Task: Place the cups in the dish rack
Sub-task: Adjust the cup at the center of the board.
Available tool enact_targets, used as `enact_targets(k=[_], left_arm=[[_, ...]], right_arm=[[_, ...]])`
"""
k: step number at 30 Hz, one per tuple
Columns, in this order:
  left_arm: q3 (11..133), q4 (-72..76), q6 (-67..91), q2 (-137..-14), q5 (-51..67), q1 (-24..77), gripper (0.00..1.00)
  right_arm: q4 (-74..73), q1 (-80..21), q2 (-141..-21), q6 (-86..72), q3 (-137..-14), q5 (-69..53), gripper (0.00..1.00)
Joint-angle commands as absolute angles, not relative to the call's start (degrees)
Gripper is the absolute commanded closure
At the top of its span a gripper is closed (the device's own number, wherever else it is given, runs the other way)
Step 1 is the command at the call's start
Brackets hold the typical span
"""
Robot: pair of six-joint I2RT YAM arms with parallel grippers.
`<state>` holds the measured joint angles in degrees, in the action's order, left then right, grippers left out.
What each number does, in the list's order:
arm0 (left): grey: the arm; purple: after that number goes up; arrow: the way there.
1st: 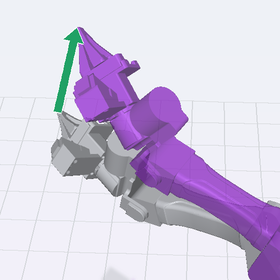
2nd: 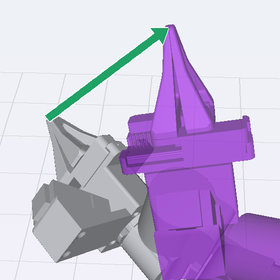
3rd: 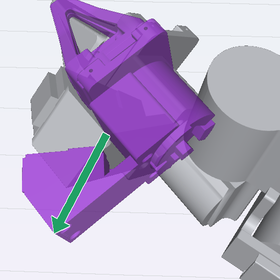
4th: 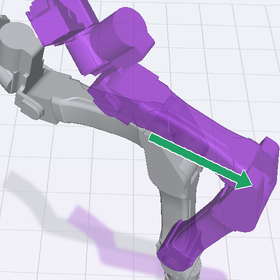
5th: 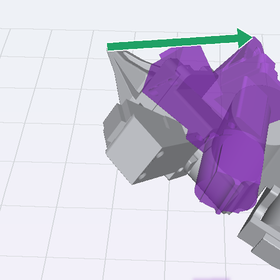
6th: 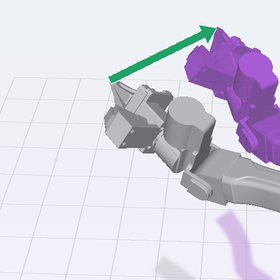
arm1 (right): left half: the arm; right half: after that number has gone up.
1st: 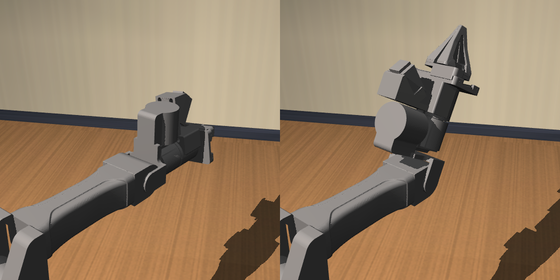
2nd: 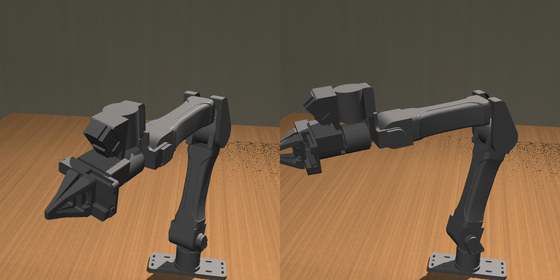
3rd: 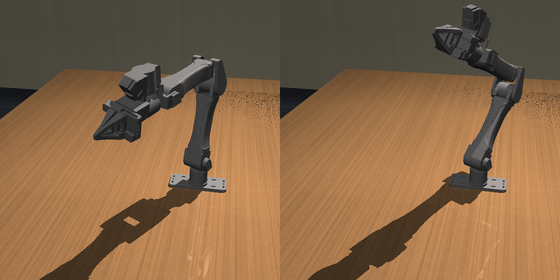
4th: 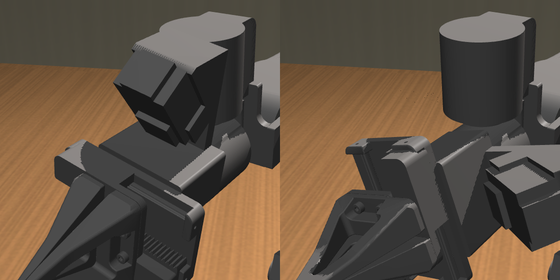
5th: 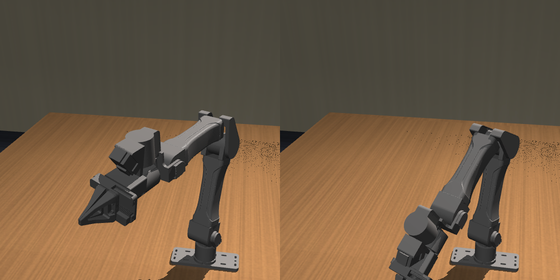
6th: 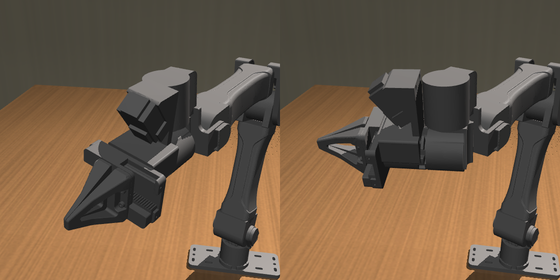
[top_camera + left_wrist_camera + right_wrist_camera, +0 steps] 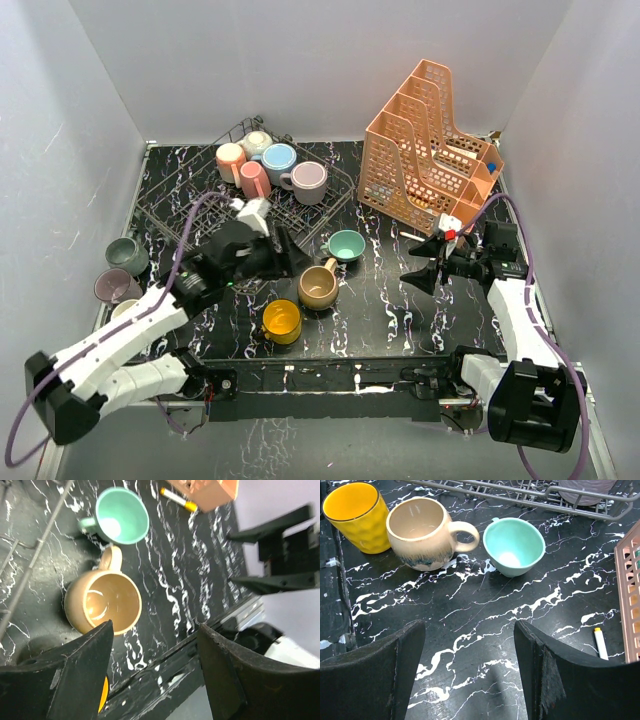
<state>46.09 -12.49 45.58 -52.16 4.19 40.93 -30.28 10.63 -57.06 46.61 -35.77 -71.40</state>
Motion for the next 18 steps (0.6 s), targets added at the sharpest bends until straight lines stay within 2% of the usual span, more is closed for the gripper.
enact_targets(k=[1, 5, 8, 13, 18], left_arm=[[54.54, -27.15, 39.71, -61.69, -11.35, 50.4, 0.35], [64.88, -40.04, 38.01, -73.12, -23.04, 56.23, 0.38], [72.03, -47.12, 35.85, -82.03, -26.43, 57.58, 0.38], [75.83, -47.36, 31.82, -89.56, -26.85, 57.74, 0.42], [77.26, -46.75, 30.63, -94.09, -29.08, 57.68, 0.55]], right_arm=[[-30.18, 11.72, -57.47, 48.38, -35.41, -73.62, 0.26], [-30.15, 12.13, -57.54, 48.56, -35.25, -73.64, 0.26], [-30.03, 12.33, -57.65, 48.68, -35.29, -73.62, 0.26], [-30.06, 12.44, -57.54, 48.77, -35.38, -73.98, 0.26], [-30.1, 12.39, -57.13, 48.91, -35.49, -73.78, 0.26]])
